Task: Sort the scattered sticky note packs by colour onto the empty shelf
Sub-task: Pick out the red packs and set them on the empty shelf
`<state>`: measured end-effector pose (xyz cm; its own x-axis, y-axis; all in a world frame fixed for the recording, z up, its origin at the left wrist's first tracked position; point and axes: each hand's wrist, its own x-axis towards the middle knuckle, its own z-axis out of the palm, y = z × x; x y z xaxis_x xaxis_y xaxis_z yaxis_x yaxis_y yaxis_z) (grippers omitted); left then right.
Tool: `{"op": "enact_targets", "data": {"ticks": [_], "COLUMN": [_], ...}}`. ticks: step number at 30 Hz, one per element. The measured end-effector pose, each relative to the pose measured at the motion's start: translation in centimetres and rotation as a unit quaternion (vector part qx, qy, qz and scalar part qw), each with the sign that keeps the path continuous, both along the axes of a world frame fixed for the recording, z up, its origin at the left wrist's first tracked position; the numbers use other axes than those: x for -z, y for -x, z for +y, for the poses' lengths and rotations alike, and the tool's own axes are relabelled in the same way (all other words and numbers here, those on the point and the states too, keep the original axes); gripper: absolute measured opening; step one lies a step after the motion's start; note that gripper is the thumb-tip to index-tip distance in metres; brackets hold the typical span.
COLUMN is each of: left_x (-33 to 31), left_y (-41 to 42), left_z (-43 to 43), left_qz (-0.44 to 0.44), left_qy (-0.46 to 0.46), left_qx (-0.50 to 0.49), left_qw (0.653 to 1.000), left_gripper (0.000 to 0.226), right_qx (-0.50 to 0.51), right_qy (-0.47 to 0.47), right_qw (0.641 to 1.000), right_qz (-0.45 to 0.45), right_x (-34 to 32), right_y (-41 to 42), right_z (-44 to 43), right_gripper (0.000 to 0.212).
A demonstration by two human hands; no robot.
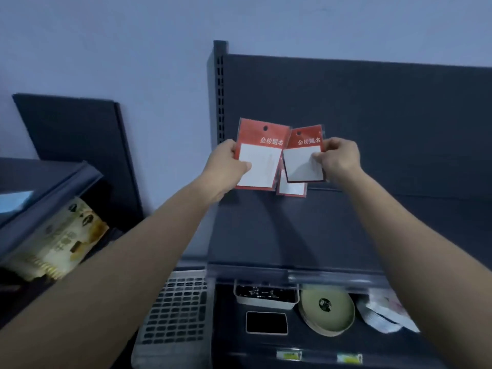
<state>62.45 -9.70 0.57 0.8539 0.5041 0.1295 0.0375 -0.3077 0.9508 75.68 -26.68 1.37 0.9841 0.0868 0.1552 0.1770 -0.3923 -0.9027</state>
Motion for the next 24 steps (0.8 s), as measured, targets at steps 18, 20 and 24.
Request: {"op": "enact_targets", "data": {"ticks": [18, 20, 24], "left_x": [8.4, 9.0, 10.3], "left_y": [-11.4, -12.1, -13.7], "left_z": [-2.2, -2.4, -2.8], "left_qz": [0.094, 0.096, 0.102], "left_qy": [0.031, 0.032, 0.039], "left_qx": [-0.085, -0.074, -0.069], "left_qw": [0.991, 0.992, 0.992], "left_gripper": [0.02, 0.021, 0.022], "right_qx": [-0.137, -0.143, -0.14], "right_qy": [0.069, 0.056, 0.065], "right_qw": [0.986, 0.986, 0.988], "right_qz": [0.069, 0.063, 0.032], "right_x": [13.1, 13.4, 13.6], "right_y": [-15.3, -15.9, -16.6], "right_z": [0.4, 0.5, 0.7], "right_gripper": [0.013, 0.014, 0.017]}}
